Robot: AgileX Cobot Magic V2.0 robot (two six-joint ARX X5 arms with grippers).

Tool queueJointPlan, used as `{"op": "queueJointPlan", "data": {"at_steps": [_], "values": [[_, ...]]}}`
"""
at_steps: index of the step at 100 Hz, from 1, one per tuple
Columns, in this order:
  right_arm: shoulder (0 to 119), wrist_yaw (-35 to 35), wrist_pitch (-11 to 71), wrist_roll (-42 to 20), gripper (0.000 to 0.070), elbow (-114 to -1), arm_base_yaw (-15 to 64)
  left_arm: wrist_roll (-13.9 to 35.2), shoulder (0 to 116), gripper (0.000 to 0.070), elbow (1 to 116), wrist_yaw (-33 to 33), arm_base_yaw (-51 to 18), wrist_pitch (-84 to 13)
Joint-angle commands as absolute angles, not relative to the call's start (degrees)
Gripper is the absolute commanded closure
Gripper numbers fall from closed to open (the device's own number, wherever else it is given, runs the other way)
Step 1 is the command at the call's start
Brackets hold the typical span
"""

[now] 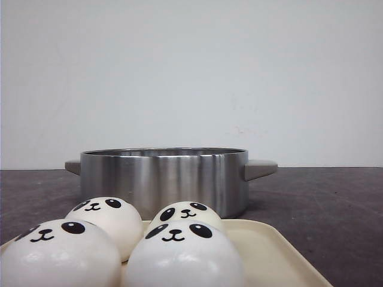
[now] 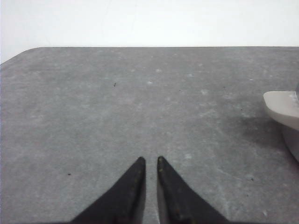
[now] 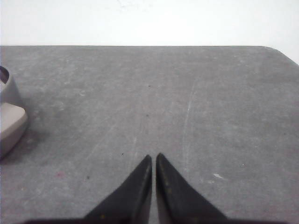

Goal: Steam buns

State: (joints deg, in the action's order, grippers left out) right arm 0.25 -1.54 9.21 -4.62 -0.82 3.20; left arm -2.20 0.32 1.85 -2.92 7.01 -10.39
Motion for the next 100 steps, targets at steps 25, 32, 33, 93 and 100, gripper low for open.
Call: {"op": "queueJointPlan", "data": {"at_steps": [25,32,33,93,100], "values": [[0.21,-3.36,1.21,-17.82,0.0693,-0.82,3.2,12.49,0.27,0.07,1.32,-3.57,7.18,-10.72],[0.21,-5.85,-1.78,-19.22,0.0693,-0.84,3.2,15.9,0.25,0.07,1.39,-3.9,7.18,-10.68],[0.21,-6.24,-2.17,-19.33,0.0693,-0.84,3.2,16.32,0.27,0.07,1.41,-3.9,7.18,-10.7],[7.49,-19.68,16.14,-19.11,0.0695,-23.75,3.22,26.83,3.66,0.0696,19.44,-19.66,7.11,-11.05],[11.7,-21.43,18.79,-17.1,0.0695,-29.43,3.25,25.28,7.11,0.0696,25.26,-20.75,6.96,-11.73]]}}
